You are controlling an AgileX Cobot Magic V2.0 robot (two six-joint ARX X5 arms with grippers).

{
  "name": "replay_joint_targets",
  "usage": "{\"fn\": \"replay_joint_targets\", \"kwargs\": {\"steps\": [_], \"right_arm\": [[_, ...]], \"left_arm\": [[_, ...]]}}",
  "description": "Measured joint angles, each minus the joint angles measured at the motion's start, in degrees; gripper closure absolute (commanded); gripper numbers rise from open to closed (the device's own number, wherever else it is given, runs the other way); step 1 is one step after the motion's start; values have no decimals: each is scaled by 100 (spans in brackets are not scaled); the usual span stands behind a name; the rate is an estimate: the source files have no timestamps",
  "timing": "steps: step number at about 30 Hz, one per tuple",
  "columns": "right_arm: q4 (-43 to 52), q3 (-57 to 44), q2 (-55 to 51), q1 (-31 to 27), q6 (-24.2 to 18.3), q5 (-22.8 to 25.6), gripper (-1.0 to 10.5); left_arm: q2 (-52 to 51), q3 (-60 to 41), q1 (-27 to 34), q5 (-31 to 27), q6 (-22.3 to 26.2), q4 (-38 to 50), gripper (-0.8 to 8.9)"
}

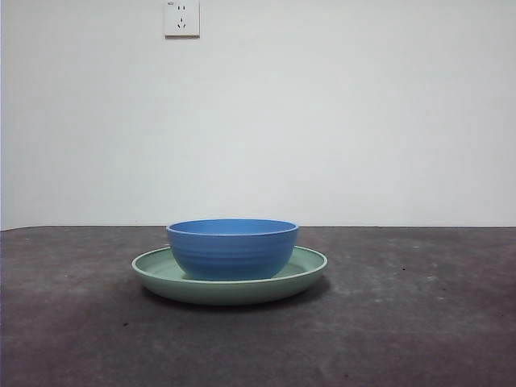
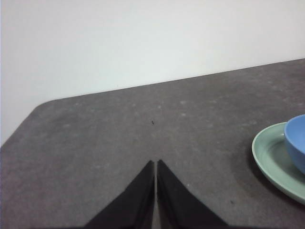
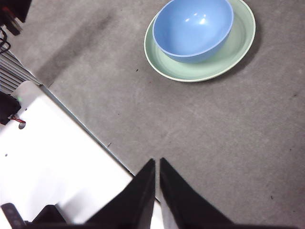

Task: Pick up the blue bowl, put it on the green plate, put it on desk

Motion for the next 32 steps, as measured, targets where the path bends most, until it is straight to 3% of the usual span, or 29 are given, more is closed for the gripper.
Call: {"fn": "replay_joint_targets", "kwargs": {"steps": [11, 32], "right_arm": [[0, 0, 0, 0, 0, 0, 939], [0, 0, 0, 0, 0, 0, 939]], "left_arm": [[-107, -264, 0, -2, -249, -179, 804], [-107, -264, 0, -4, -282, -459, 805]]}}
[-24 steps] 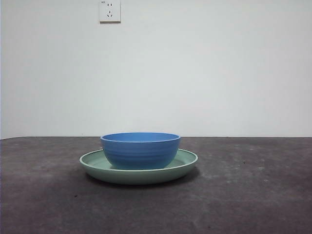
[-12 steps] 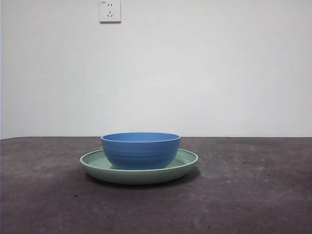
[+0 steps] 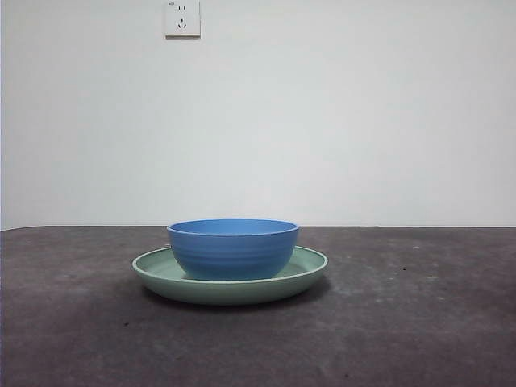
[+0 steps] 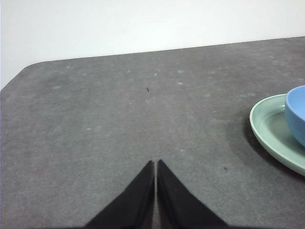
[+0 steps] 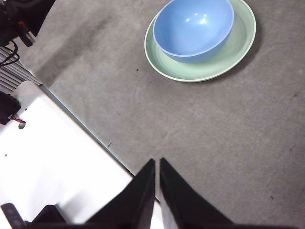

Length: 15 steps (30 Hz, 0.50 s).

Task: Pick up the blue bowl, put it on the green plate, put it on desk

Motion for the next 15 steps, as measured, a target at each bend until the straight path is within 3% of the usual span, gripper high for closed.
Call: {"fn": "replay_joint_targets", "kwargs": {"steps": [15], "right_arm": [[0, 0, -22, -74, -48, 26, 939]], "left_arm": [[0, 0, 0, 0, 0, 0, 804]]}}
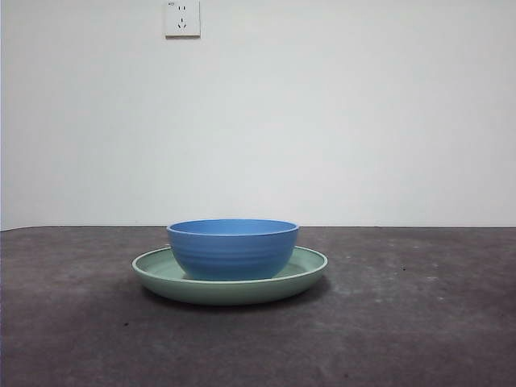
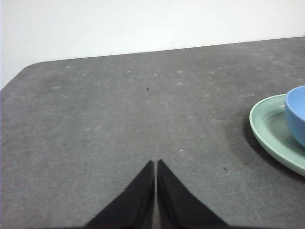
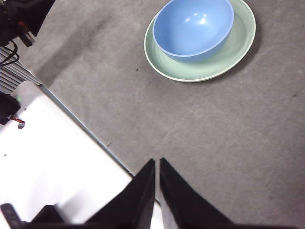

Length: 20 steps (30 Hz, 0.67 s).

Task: Pick up the blue bowl, put it on the green plate, put it on desk

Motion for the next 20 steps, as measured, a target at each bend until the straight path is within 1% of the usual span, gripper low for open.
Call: {"fn": "replay_joint_targets", "kwargs": {"steps": [3, 6, 9, 10, 13, 16, 20], "right_arm": [[127, -4, -164, -374, -227, 146, 939], [793, -157, -481, -990, -337, 157, 939], [1663, -570, -920, -1751, -389, 164, 939], [1991, -807, -1126, -2052, -404, 164, 939], [2796, -1510, -1674, -2697, -424, 166, 939], [3526, -2238, -2197, -3167, -494, 179, 939], [4240, -3080, -2782, -3554, -546, 404, 939]], "left_arm": [[0, 0, 0, -2, 0, 0, 805], [0, 0, 0, 0, 0, 0, 805], [0, 0, 0, 0, 0, 0, 804], [0, 0, 0, 0, 0, 0, 804], [0, 0, 0, 0, 0, 0, 804], [0, 0, 0, 0, -2, 0, 804], [0, 0, 0, 0, -2, 0, 804]]}}
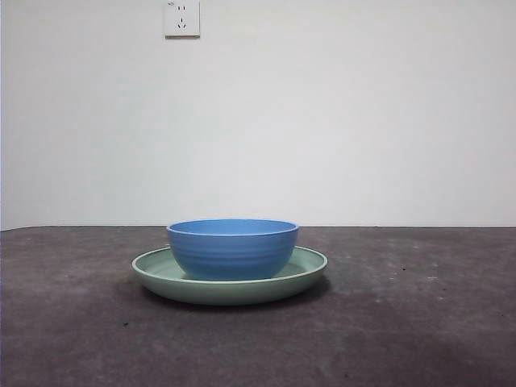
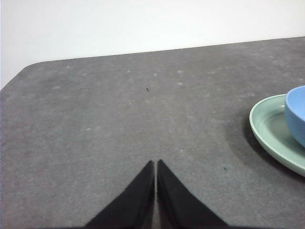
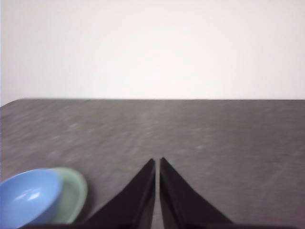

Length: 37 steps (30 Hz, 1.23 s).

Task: Pick up the blue bowl, put it on the green plate, put it on desk

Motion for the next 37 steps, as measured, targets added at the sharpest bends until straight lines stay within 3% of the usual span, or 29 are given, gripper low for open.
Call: {"fn": "replay_joint_targets", "kwargs": {"steps": [11, 16, 37], "right_arm": [[1073, -1666, -802, -334, -11, 682, 939], [1088, -2048, -968, -334, -11, 769, 939], [782, -2396, -988, -334, -7, 767, 939]], "left_arm": [[0, 0, 0, 0, 0, 0, 805], [0, 0, 0, 0, 0, 0, 805], [0, 0, 0, 0, -11, 0, 805]]}}
